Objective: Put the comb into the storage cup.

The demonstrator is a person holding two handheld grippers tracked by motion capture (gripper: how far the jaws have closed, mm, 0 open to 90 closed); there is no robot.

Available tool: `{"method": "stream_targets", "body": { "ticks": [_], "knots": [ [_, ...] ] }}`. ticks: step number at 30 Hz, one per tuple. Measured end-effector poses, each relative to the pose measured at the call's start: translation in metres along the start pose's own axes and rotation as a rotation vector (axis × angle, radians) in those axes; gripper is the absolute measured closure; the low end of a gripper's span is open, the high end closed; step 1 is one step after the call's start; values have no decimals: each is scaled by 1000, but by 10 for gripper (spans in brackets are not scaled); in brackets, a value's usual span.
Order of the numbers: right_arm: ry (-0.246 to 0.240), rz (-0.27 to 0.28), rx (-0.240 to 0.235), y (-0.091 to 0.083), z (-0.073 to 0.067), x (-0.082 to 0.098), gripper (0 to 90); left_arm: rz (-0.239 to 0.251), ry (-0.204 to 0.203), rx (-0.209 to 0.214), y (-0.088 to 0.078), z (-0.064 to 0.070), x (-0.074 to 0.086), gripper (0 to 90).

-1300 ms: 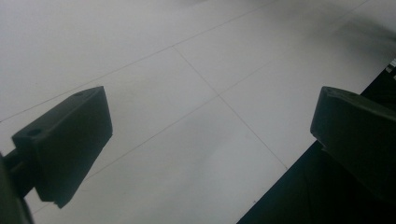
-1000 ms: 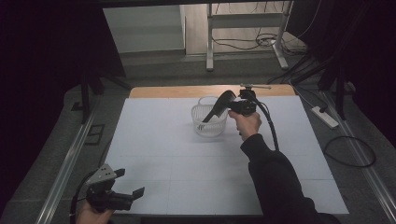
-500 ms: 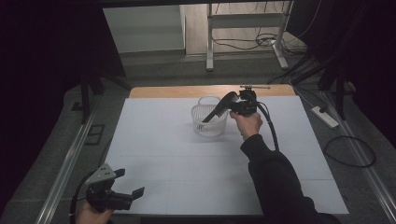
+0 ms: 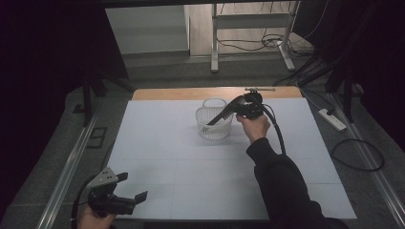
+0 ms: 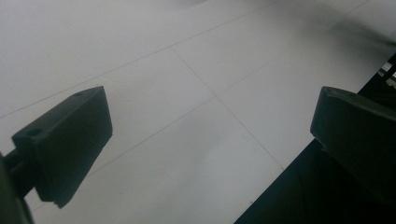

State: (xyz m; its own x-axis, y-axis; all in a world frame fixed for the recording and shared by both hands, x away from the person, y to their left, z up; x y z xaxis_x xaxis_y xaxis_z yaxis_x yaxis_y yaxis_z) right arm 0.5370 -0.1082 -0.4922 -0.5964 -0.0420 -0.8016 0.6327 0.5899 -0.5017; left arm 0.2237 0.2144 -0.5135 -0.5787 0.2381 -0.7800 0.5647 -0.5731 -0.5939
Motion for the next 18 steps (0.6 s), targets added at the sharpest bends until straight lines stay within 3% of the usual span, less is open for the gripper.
{"method": "stream_targets", "body": {
  "ticks": [18],
  "knots": [
    [-24,-5,26,1,4,3,659,-1,2,1,0,0,0,0]
  ]
}}
Point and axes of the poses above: each handheld gripper's, and its own axes: y roughly forward along the jaws, x roughly out of its underside, z roughly to its right, the point moved 8 cm from there along y, roughly forward along the jaws, and after that the axes turned 3 degrees about z, right-handed, at the moved point
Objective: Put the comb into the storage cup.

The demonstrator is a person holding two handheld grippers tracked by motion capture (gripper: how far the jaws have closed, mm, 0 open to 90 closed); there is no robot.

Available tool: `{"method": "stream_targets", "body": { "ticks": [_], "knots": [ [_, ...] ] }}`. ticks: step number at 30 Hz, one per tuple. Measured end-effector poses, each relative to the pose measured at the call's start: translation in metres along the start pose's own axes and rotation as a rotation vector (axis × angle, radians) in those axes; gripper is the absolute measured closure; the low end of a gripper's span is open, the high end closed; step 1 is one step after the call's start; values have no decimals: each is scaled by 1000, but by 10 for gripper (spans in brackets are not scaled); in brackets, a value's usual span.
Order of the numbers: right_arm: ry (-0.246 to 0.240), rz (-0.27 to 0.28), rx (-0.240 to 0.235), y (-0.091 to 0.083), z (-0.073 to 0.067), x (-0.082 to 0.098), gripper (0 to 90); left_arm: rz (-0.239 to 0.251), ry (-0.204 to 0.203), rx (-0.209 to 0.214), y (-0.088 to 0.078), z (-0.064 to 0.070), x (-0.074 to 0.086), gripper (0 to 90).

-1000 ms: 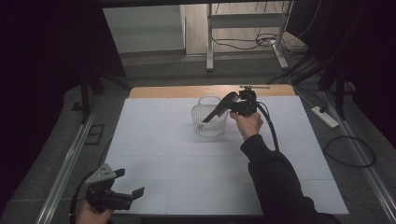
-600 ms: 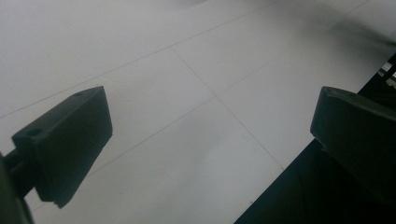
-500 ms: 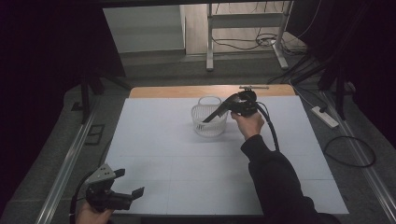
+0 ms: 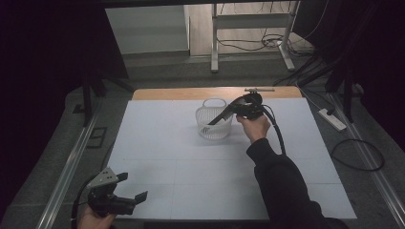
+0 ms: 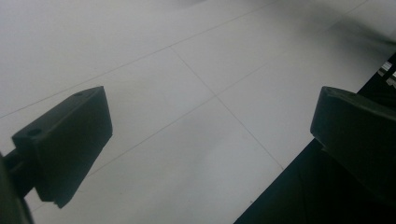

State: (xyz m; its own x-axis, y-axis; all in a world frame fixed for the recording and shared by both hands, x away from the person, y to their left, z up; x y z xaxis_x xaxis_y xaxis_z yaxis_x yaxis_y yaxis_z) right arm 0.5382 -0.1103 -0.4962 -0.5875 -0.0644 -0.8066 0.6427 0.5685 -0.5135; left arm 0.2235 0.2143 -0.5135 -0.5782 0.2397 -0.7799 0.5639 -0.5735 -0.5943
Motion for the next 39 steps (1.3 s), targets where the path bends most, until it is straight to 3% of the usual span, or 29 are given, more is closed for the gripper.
{"method": "stream_targets", "body": {
  "ticks": [21,31,35,39],
  "knots": [
    [-86,-17,65,-2,5,1,523,-1,1,-1,0,0,0,0],
    [-122,-44,113,-4,7,3,362,-2,0,-2,0,0,0,0],
    [-106,-60,110,-5,8,4,293,-2,1,-2,0,0,0,0],
    [-128,-83,118,-5,9,5,215,-3,1,-2,0,0,0,0]
  ]
}}
Point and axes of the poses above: each handheld gripper's, and its own axes: y roughly forward along the jaws, x roughly out of its underside, z roughly to its right, the point moved 8 cm from there along y, roughly forward along the jaws, and after that the axes turned 3 degrees about z, right-handed, at the moved point
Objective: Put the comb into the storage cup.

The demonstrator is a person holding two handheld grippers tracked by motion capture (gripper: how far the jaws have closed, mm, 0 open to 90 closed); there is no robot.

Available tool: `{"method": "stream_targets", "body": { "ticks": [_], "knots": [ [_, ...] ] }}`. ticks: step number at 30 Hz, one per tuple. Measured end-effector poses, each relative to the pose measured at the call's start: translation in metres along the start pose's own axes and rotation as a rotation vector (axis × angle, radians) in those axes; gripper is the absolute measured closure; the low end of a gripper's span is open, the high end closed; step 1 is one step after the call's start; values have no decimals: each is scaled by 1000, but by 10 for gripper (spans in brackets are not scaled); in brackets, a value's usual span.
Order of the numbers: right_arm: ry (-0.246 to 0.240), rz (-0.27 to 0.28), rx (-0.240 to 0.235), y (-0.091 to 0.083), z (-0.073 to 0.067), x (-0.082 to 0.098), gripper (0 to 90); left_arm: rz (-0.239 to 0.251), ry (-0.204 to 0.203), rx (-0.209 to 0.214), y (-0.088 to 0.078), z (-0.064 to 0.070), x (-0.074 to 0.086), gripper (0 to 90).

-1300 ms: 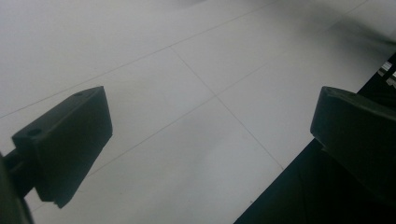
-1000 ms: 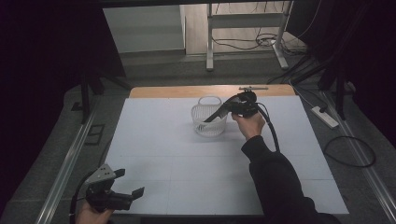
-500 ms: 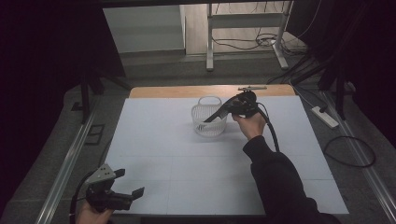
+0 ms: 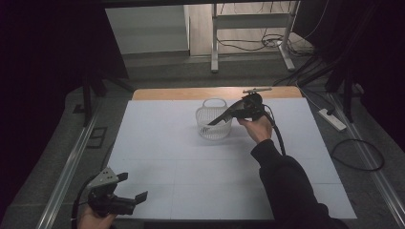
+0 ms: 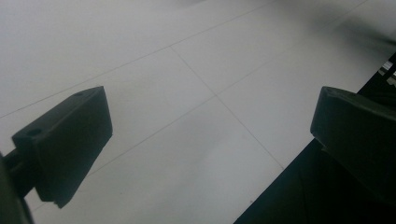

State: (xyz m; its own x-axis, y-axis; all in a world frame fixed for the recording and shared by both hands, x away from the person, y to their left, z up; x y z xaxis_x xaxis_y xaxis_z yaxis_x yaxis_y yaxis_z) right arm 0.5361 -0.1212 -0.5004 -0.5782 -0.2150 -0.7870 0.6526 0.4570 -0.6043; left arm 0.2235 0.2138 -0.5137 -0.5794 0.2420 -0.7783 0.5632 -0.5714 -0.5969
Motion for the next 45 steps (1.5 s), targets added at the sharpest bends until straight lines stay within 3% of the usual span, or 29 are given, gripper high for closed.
{"method": "stream_targets", "body": {
  "ticks": [3,15,22,32,38,45],
  "knots": [
    [-14,-6,12,-1,0,0,160,-1,1,0,0,0,0,0],
    [-56,-56,-18,-8,-2,2,54,-1,-2,-4,0,0,0,0],
    [-101,-50,-14,-17,-1,-1,7,-2,0,-4,0,0,0,0],
    [-156,-57,-24,-30,-3,1,0,-2,-6,-7,0,-1,0,0],
    [-153,-52,-36,-35,-2,7,0,5,-20,-5,0,-2,0,0],
    [-163,-33,-59,-42,-6,12,0,16,-40,-31,-2,-5,-1,0]
  ]
}}
Point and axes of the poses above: each handheld gripper's, and its own axes: y roughly forward along the jaws, x roughly out of its underside, z roughly to its right, the point moved 8 cm from there along y, roughly forward along the jaws, and after that the axes turned 3 degrees about z, right-handed, at the moved point
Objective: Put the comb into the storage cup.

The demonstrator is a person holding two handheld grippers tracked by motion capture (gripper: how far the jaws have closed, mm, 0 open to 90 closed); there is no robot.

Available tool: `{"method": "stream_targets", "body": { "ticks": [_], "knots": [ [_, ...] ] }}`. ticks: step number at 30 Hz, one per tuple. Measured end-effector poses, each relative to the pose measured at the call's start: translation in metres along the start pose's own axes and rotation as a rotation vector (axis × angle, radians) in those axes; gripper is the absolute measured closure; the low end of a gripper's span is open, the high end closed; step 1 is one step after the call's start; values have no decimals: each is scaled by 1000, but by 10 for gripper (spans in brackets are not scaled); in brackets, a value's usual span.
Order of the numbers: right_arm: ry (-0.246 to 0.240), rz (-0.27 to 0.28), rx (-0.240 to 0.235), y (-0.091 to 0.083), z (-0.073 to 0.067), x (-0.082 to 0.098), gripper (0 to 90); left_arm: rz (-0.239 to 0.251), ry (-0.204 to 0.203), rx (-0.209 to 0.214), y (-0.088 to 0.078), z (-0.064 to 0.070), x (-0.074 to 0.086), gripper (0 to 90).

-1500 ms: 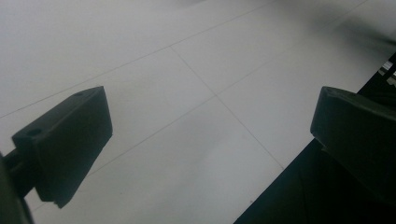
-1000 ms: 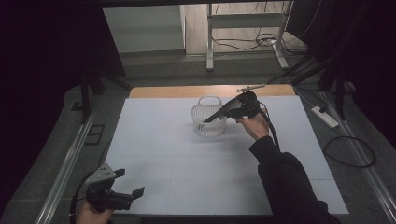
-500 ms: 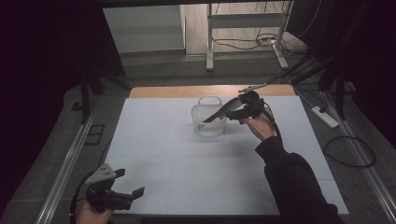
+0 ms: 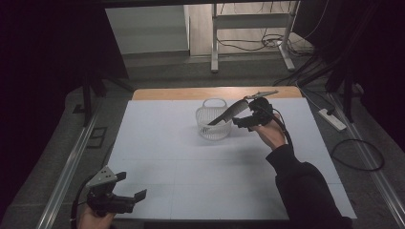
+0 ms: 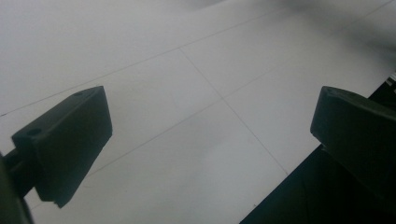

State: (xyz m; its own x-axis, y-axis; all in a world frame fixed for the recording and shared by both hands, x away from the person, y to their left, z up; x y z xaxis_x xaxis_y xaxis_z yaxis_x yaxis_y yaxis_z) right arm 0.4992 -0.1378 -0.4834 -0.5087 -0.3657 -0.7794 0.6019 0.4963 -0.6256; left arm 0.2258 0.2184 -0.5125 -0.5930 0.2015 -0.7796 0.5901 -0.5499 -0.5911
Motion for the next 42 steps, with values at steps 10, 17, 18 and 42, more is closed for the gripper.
{"method": "stream_targets", "body": {
  "ticks": [10,17,18,42],
  "knots": [
    [-31,-13,-14,-10,-8,11,0,-2,2,-21,-1,-2,0,0],
    [-41,-20,-8,-14,-12,20,0,0,2,-11,-1,-2,1,0],
    [-40,-19,-9,-14,-12,21,0,0,2,-10,-1,-2,1,0],
    [-34,16,-39,-48,-25,34,0,4,1,-1,-2,-2,1,0]
  ]
}}
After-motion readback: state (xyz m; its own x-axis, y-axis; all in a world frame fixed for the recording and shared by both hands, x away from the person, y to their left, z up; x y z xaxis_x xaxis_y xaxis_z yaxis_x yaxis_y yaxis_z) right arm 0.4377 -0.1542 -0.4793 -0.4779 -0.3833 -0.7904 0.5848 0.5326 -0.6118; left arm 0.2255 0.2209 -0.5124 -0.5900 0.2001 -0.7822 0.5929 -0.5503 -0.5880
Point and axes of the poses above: each handheld gripper's, and its own axes: y roughly forward along the jaws, x roughly out of its underside, z roughly to its right, the point moved 8 cm from there along y, roughly forward along the jaws, and after that the axes turned 3 degrees about z, right-handed, at the moved point
